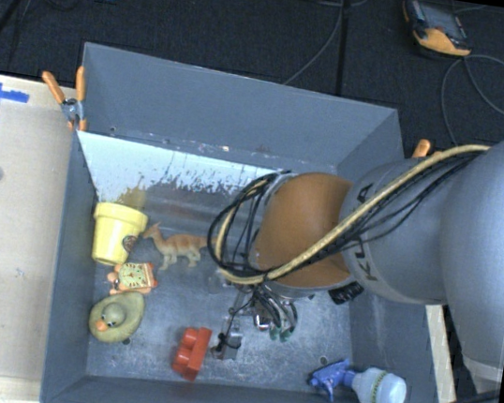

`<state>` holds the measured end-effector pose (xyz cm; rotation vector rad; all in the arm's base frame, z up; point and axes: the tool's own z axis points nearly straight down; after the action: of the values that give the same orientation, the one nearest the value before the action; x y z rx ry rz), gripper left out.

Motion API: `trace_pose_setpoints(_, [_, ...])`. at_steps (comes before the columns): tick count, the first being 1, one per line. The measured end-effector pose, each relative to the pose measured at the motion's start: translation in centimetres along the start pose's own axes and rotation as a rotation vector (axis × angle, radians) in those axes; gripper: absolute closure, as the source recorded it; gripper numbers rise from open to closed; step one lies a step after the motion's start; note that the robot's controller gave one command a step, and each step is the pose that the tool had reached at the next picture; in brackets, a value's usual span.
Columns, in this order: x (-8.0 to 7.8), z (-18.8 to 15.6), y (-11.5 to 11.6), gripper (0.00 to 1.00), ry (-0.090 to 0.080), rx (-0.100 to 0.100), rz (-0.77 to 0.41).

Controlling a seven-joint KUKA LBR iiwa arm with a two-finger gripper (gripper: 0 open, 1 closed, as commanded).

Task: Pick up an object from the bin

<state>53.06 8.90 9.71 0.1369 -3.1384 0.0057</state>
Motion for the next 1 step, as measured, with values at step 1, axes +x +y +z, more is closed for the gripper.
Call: trace_pose_setpoints(1, [3.0, 1.28, 3.22, 0.0, 0.011, -0.009, -0.079])
